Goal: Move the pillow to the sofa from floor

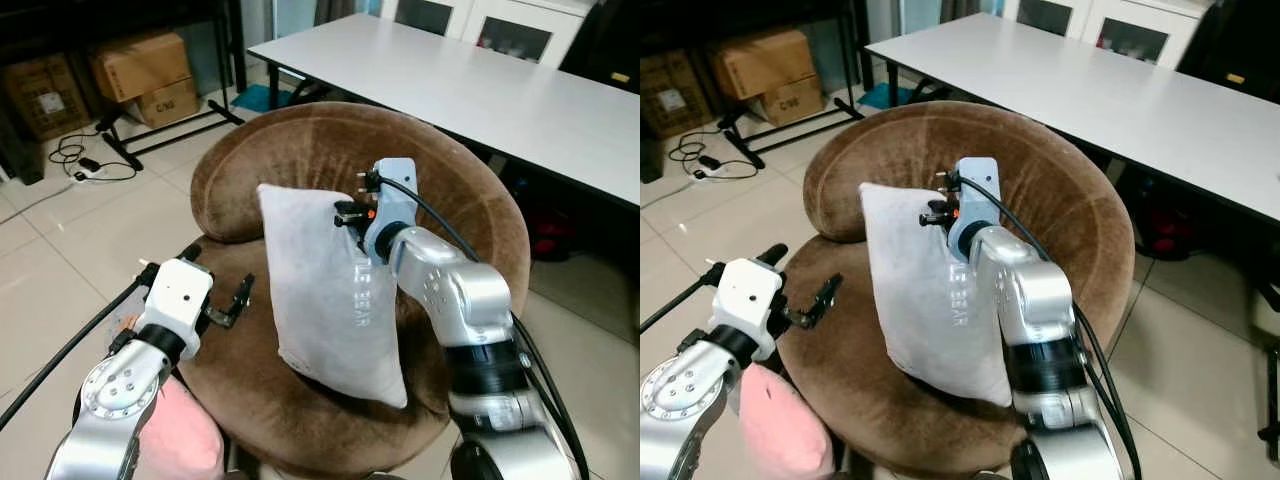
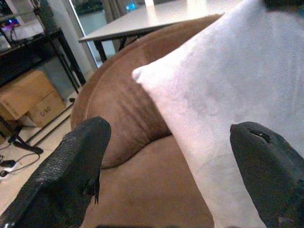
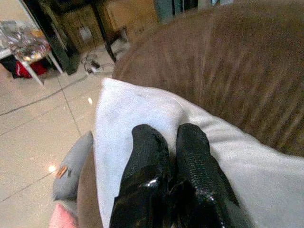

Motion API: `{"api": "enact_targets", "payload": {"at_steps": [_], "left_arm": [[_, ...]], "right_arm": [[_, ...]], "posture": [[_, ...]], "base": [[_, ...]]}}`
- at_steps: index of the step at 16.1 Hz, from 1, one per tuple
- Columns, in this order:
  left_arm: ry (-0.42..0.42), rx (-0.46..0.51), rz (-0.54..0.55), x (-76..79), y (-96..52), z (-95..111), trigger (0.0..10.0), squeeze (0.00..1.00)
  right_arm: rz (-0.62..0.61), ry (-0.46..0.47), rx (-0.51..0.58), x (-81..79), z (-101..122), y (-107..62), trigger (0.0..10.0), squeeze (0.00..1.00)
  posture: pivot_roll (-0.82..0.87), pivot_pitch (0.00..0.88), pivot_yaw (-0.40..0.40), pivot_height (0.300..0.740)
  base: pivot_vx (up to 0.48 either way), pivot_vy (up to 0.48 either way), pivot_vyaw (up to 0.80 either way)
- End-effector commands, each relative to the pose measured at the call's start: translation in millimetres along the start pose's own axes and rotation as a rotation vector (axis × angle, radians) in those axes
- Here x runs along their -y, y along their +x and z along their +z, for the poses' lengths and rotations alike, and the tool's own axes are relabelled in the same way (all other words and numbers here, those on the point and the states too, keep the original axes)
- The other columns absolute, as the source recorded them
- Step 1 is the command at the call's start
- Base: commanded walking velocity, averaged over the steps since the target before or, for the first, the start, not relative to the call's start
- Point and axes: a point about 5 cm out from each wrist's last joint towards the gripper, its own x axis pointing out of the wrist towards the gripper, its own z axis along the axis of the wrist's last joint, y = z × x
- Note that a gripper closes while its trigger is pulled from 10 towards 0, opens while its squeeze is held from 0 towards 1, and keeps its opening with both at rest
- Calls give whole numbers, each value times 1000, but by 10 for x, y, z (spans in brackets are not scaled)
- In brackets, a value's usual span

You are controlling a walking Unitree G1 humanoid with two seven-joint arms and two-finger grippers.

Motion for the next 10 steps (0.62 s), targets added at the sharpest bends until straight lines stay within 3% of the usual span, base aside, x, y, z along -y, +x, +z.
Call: {"api": "enact_targets", "payload": {"at_steps": [1,3,5,7,10], "left_arm": [[7,6,-20,19,-7,38,10000,0],[11,2,-22,16,-12,39,10000,0],[18,0,-21,-1,-23,46,10000,0],[23,2,-20,-16,-26,62,10000,0],[29,6,-15,-38,-24,83,10000,0]], "right_arm": [[-4,45,-35,62,-10,49,10000,0],[-20,139,-62,214,-31,166,10000,0],[-110,268,-3,536,-29,278,10000,0],[-242,398,82,830,-7,250,10000,0],[-348,526,159,1108,53,152,10000,0]], "posture": [[32,0,-53,740],[41,0,-57,740],[51,0,-57,740],[58,0,-56,740],[65,0,-55,740]], "base": [[0,0,0],[0,0,0],[0,0,0],[0,0,0],[0,0,0]]}}
